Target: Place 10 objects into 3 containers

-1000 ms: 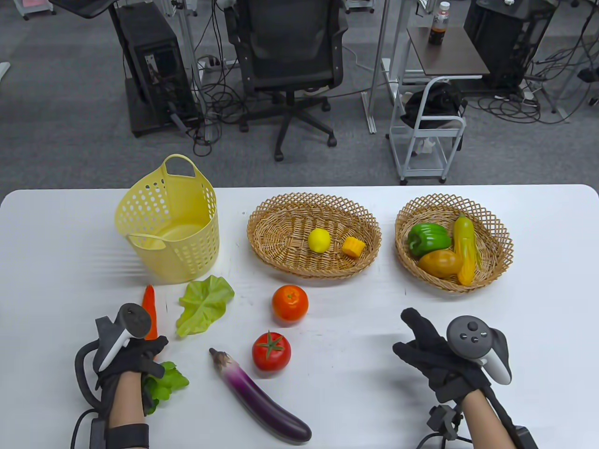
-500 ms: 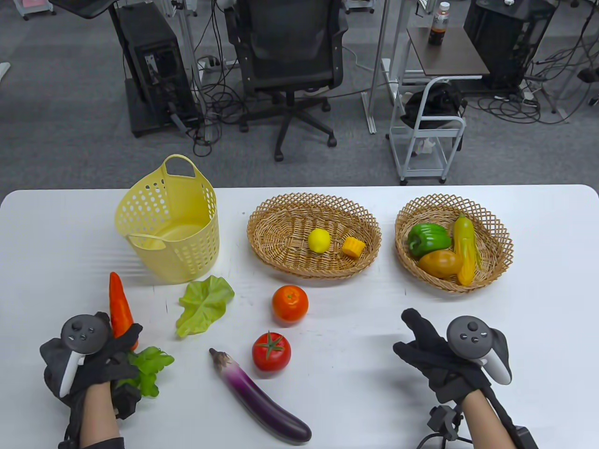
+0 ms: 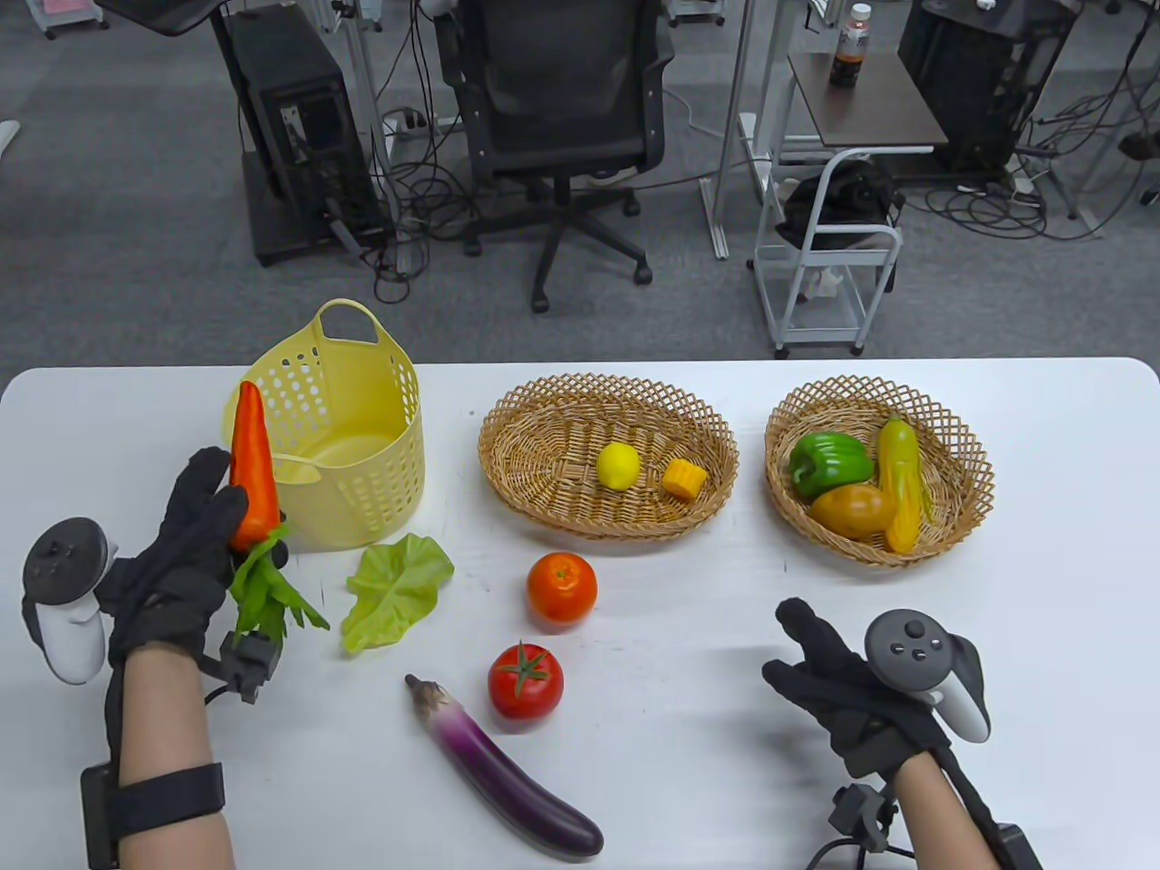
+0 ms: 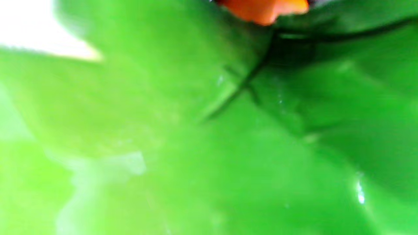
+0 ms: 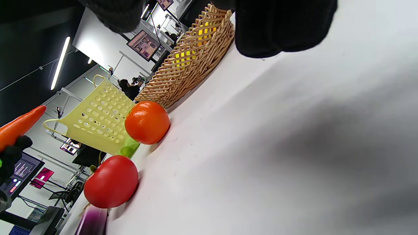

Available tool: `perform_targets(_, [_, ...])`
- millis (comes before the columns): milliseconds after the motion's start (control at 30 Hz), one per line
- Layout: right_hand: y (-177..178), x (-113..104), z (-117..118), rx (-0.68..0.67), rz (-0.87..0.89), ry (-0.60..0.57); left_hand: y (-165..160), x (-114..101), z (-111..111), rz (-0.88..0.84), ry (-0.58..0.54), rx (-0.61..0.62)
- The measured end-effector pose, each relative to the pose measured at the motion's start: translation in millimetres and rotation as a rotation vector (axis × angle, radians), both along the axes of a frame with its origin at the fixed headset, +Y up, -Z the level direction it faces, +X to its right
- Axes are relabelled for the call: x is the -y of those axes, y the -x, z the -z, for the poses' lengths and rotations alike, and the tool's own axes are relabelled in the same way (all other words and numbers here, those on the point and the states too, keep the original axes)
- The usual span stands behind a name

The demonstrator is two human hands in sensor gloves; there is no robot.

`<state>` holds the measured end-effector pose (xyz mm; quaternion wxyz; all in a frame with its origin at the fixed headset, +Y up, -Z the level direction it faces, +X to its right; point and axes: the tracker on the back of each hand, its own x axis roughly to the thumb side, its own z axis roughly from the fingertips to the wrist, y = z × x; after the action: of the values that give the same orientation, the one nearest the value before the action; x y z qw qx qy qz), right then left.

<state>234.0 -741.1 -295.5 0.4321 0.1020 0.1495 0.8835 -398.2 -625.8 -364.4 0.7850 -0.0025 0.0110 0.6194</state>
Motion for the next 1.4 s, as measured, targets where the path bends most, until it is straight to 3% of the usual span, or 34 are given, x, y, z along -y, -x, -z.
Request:
perform_targets(133, [-1.2, 1.0, 0.7, -0.029, 0.027, 0.010, -3.7, 1.3, 23.0, -0.071, 0.052, 0.048])
perform_targets(333, [0.1, 1.5, 1.2, -0.075, 0.051, 0.014, -5.4, 10.1, 36.1, -0.138, 0.104, 0.077])
perform_targets(633, [0.5, 1.7, 0.9, -0.078, 0.051, 0.018, -0.2, 21.6, 28.8, -0.171, 0.068, 0.061])
perform_targets(833, [1.2, 1.9, 0.9, -0.084, 0.050, 0.016, -1.1, 36.1, 13.7, -0.009, 0.067, 0.033])
perform_targets(900, [1.3, 1.5, 0.7, -0.085, 0.052, 0.012, -1.1, 45.9, 9.2, 0.008, 0.036, 0.026])
perform_targets(1067, [2.7, 0.7, -0.1, -0.092, 0.048, 0.002, 0.4, 78.1, 2.9, -0.002, 0.094, -0.009])
perform_targets(1400, [3.0, 1.1, -0.6, -0.088, 0.047, 0.005, -21.2, 134.2, 9.9, 0.302, 0.343, 0.026])
